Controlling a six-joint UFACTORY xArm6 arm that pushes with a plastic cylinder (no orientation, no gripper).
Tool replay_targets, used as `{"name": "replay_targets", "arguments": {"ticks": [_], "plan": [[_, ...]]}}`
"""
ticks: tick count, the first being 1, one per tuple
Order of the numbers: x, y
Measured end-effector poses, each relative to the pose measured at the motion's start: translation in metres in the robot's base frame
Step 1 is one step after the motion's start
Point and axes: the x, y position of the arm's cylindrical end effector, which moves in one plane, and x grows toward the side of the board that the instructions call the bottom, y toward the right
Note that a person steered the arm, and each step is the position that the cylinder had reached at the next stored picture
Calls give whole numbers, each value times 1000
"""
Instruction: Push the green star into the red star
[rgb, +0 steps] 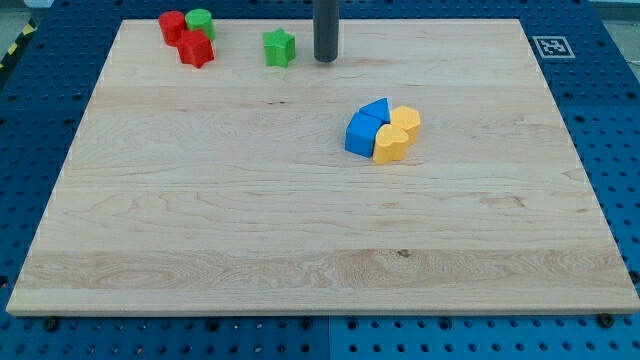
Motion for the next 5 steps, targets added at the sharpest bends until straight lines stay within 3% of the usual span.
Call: {"name": "replay_targets", "arguments": {"ticks": [5], "plan": [[-7, -115]]}}
